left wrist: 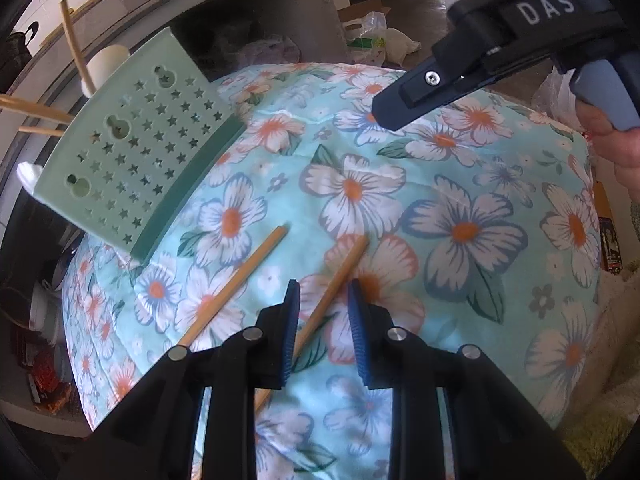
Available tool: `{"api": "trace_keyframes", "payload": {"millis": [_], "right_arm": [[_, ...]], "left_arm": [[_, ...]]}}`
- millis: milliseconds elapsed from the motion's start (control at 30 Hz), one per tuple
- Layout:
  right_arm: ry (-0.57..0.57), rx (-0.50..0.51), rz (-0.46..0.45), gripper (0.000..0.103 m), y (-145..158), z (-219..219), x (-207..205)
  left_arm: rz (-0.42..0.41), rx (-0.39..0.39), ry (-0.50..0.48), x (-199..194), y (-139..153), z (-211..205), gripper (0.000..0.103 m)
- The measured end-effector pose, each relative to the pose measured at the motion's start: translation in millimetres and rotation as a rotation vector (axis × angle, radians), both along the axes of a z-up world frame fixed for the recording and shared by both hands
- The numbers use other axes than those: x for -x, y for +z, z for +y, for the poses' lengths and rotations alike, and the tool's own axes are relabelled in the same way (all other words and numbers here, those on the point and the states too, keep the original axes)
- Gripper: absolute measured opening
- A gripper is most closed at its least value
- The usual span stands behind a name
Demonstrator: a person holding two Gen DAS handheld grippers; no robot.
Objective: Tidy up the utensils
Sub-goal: 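Grasp a wooden chopstick with the left gripper and raise it upright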
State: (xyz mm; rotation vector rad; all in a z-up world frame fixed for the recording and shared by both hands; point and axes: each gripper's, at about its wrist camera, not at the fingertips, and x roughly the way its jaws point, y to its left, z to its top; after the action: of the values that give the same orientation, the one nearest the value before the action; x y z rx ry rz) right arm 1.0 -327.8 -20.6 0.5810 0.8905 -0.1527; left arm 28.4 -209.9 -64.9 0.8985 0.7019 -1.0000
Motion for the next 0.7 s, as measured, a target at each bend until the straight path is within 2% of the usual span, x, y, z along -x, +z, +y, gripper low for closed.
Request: {"api": "trace_keyframes", "payload": {"millis": [67, 167, 367, 700], "right_arm": [[-0.005, -0.004, -0.007, 0.080, 1.4, -1.0, 2.5], [-0.016, -0.014, -0.019, 0.079, 3.6, -3.5, 5.6], [-0.038, -0.049, -0.057, 0.077, 9.4, -9.6, 10.8], [-0.006, -0.185, -0.122, 0.072, 16.8, -5.6, 1.3]], "left_arm": [[-0.015, -0.012, -0.004, -0.2, -4.7, -9.7, 0.023], [-0.041, -0.025, -0.023, 3.2, -7.8, -17.7, 0.016], [-0.138, -0.013, -0.012, 10.8, 3.2, -14.5, 0.012], [-0.214, 0.138, 0.134, -8.4, 64.3, 21.4, 0.005]]}}
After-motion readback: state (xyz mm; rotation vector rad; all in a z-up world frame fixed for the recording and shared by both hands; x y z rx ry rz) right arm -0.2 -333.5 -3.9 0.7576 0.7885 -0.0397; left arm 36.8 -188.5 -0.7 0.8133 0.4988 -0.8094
